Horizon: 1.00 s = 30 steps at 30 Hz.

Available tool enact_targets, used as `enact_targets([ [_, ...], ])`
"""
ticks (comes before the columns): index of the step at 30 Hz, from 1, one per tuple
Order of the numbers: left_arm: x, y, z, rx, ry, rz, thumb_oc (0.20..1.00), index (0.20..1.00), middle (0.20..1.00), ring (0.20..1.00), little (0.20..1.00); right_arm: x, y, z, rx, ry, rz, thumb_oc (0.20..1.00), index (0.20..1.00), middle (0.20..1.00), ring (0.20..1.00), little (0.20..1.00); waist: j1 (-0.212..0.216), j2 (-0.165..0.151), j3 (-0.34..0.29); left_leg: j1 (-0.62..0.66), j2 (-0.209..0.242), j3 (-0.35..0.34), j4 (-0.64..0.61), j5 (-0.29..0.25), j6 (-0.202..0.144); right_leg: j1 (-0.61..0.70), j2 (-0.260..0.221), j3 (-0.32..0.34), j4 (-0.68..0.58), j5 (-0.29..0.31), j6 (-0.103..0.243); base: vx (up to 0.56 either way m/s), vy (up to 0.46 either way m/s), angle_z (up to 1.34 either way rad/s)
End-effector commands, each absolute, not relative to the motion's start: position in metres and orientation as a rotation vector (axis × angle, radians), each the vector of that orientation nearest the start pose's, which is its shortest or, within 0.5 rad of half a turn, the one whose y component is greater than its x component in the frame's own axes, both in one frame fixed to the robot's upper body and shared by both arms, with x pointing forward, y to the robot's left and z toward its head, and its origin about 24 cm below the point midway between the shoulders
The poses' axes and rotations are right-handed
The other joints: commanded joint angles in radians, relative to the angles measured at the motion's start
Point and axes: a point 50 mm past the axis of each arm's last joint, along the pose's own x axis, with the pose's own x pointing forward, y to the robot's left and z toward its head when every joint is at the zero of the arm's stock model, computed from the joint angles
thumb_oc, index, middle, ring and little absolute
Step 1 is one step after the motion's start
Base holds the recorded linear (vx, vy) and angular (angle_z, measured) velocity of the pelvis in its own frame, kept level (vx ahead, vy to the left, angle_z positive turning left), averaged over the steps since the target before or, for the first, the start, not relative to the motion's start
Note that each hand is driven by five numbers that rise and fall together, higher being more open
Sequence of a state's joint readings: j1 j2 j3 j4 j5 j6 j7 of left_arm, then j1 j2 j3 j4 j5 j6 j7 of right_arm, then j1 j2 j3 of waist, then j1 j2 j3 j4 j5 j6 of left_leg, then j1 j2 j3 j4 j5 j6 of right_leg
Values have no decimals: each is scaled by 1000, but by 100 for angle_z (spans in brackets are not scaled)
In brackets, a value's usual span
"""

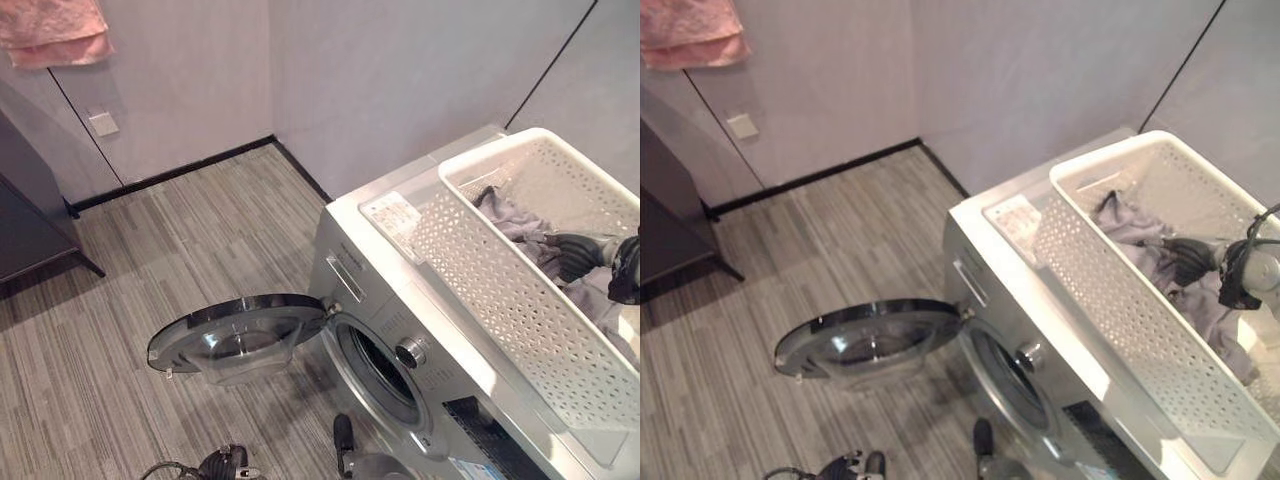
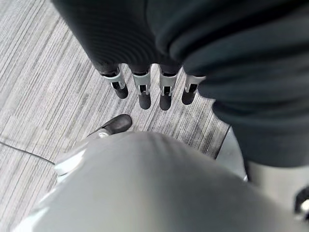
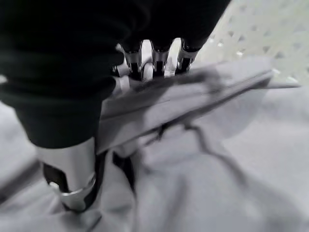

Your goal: Grab the laundry basket,head to the washer,open it,put in the laundry and shut it.

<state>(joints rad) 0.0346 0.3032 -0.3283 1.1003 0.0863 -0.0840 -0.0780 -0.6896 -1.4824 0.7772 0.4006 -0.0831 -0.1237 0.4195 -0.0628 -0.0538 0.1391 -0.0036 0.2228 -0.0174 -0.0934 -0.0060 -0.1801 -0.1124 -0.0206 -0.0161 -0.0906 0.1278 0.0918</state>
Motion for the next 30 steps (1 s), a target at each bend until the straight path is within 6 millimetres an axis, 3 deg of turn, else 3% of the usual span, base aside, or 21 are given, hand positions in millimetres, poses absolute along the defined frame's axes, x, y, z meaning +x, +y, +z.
enact_targets([
  [1, 111, 217, -153, 489, 1071, -341, 1000, 1000, 1000, 1000, 1000, 271, -378, 194, -1719, 684, 420, 1000, 1000, 1000, 1000, 1000, 19, -22, 17, 7, 37, 5, 6, -4, 12, -63, -114, -55, 95, -111, 83, -15, -30, 3],
  [6, 116, 217, -151, 482, 1045, -335, 1000, 1000, 1000, 1000, 1000, 261, -380, 183, -1695, 739, 477, 1000, 1000, 1000, 1000, 1000, 11, -17, 33, -7, 37, 5, 6, 1, 11, -82, -114, -53, 99, -107, 82, -12, -12, 3],
  [10, 122, 213, -148, 471, 1004, -343, 1000, 1000, 1000, 1000, 1000, 263, -356, 164, -1514, 642, 568, 1000, 1000, 1000, 1000, 1000, 0, -8, 49, -21, 34, 26, 6, 6, 8, -108, -111, -33, 91, -94, 86, -13, 1, -3],
  [12, 125, 212, -147, 470, 992, -345, 1000, 1000, 1000, 1000, 1000, 263, -354, 159, -1474, 617, 562, 1000, 1000, 1000, 1000, 1000, 2, -8, 52, -24, 32, 32, 6, 8, 8, -116, -110, -27, 88, -89, 87, -21, 2, -13],
  [14, 128, 208, -145, 460, 970, -346, 1000, 1000, 1000, 1000, 1000, 266, -340, 149, -1355, 524, 572, 586, 586, 586, 586, 586, -7, 1, 56, -33, 31, 48, 6, 9, 8, -130, -106, -10, 70, -78, 90, -27, 3, -19],
  [15, 129, 207, -145, 461, 963, -348, 1000, 1000, 1000, 1000, 1000, 267, -337, 147, -1325, 495, 562, 200, 200, 200, 200, 200, -6, 3, 56, -35, 30, 53, 6, 9, 8, -133, -105, -5, 61, -73, 92, -6, 1, -19],
  [25, 125, 214, -144, 432, 962, -297, 1000, 1000, 1000, 1000, 1000, 259, -319, 152, -1010, 274, 528, 200, 200, 200, 200, 200, -25, 24, 27, -38, 25, 79, 6, 5, 10, -142, -99, 20, 23, -60, 95, 18, -5, -12],
  [30, 117, 218, -147, 435, 990, -286, 1000, 1000, 1000, 1000, 1000, 256, -332, 168, -854, 125, 356, 200, 200, 200, 200, 200, -29, 35, 1, -12, 23, 89, 6, -9, 15, -121, -97, 24, 20, -65, 96, 44, 4, -1],
])
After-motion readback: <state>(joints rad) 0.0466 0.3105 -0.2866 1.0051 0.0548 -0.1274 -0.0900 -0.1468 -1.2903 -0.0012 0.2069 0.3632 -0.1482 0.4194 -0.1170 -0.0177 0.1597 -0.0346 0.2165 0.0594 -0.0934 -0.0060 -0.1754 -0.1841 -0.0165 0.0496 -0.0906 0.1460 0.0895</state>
